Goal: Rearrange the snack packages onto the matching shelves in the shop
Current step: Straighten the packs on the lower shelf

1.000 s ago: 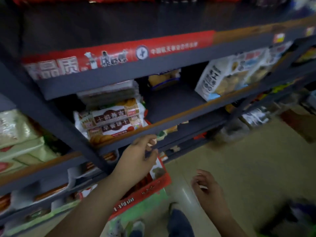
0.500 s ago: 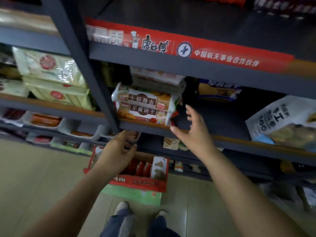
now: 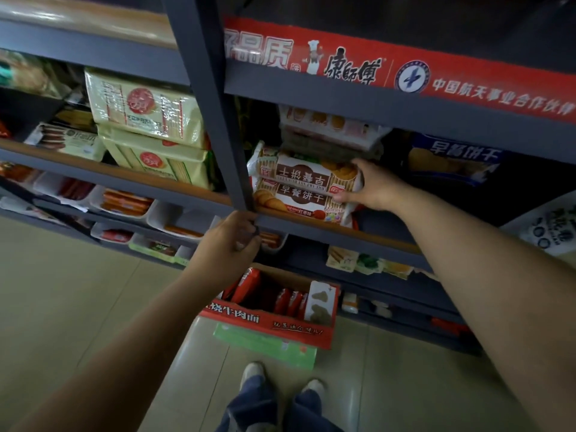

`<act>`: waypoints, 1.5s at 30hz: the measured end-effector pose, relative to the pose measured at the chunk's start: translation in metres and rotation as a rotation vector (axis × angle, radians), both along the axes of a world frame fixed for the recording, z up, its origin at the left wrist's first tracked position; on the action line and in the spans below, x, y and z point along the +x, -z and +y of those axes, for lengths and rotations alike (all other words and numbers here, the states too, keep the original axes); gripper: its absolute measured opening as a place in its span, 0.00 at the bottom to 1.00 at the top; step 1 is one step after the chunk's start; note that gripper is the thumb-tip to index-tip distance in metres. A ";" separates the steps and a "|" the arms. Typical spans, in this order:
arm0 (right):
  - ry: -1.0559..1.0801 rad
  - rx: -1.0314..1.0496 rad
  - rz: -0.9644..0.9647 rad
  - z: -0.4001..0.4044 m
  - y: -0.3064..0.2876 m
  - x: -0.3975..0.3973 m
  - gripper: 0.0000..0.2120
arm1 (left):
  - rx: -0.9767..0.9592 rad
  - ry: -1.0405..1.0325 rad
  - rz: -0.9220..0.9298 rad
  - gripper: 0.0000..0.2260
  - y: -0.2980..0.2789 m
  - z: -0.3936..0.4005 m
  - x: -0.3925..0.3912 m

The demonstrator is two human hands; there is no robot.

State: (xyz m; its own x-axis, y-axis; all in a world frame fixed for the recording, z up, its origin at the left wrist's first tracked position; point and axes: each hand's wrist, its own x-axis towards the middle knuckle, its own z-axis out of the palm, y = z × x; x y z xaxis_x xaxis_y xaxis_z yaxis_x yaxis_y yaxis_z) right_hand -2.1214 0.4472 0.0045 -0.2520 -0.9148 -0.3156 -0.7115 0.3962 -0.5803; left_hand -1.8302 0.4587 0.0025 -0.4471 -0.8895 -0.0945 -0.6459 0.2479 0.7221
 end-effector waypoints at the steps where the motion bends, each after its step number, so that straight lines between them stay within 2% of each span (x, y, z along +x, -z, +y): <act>1: 0.000 -0.005 -0.007 0.001 -0.001 -0.001 0.40 | 0.016 -0.002 -0.001 0.13 0.001 -0.001 0.002; 6: 0.051 -0.022 -0.014 0.006 0.003 0.000 0.42 | 0.062 -0.008 0.028 0.11 0.005 -0.008 0.011; 9: 0.133 -0.092 0.053 0.013 0.005 0.013 0.50 | 0.072 0.005 0.021 0.12 0.008 -0.012 0.010; 12: 0.458 -0.263 -0.139 0.030 0.016 0.032 0.57 | 0.071 0.019 0.020 0.14 0.010 -0.019 0.003; 15: 0.560 -0.251 -0.298 0.042 0.036 0.048 0.59 | 0.052 0.063 0.016 0.15 0.012 -0.024 -0.008; 23: 0.518 -0.269 -0.302 0.044 0.039 0.044 0.53 | 0.101 0.103 0.004 0.14 0.023 -0.022 -0.017; 32: 0.520 -0.223 -0.277 0.051 0.044 0.034 0.51 | 0.121 0.116 -0.009 0.15 0.023 -0.021 -0.010; 38: 0.518 -0.225 -0.254 0.056 0.042 0.036 0.50 | 0.130 0.203 -0.002 0.15 0.024 -0.017 -0.019; 40: 0.568 -0.259 -0.182 0.069 0.036 0.036 0.46 | 0.152 0.246 0.000 0.14 0.024 -0.014 -0.027; 45: 0.685 -0.407 -0.158 0.145 0.007 0.025 0.26 | 0.175 0.383 0.021 0.11 0.026 0.001 -0.070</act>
